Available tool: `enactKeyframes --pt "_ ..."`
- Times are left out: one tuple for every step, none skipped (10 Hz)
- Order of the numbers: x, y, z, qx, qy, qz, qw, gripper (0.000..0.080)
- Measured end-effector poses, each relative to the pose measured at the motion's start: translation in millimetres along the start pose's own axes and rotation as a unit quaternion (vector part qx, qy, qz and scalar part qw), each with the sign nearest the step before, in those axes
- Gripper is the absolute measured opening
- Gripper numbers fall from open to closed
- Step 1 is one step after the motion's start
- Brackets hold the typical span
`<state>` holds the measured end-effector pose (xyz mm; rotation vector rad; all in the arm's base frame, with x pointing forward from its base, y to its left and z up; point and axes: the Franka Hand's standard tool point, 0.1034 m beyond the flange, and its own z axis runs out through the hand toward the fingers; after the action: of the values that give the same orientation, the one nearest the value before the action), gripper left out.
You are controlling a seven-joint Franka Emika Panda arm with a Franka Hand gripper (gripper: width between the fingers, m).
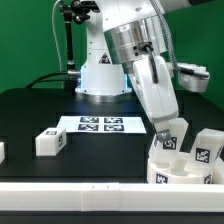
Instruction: Assemble stool
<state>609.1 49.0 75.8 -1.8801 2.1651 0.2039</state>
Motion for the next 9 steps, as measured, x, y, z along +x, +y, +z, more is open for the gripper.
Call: enactKeyframes --pt "-0.1 0.0 0.0 0.000 0.000 0.010 1.000 0.0343" --pt "-0.2 0.1 0.1 0.000 0.000 0.008 1.000 0.0343" --pt "-0.2 0.1 0.1 0.000 0.000 0.008 1.000 0.0578" --pt "-1.6 0.3 -0.8 -0.003 0.001 0.003 1.000 0.0578" --pt "-7.2 0.3 -5.7 -0.008 -0.001 -0.007 1.000 0.0638" --pt "-11.4 -0.8 -12.8 -0.008 -0.005 -0.009 1.000 0.0638" --pt "-17.1 -2.0 -23.3 -0.006 -0.012 -0.008 1.000 0.0646" --pt "-22.7 -3.6 -34.7 -0.003 -0.019 -0.004 1.000 0.0649" --pt "-27.7 -4.0 -40.0 -0.003 -0.022 -0.011 1.000 0.0649"
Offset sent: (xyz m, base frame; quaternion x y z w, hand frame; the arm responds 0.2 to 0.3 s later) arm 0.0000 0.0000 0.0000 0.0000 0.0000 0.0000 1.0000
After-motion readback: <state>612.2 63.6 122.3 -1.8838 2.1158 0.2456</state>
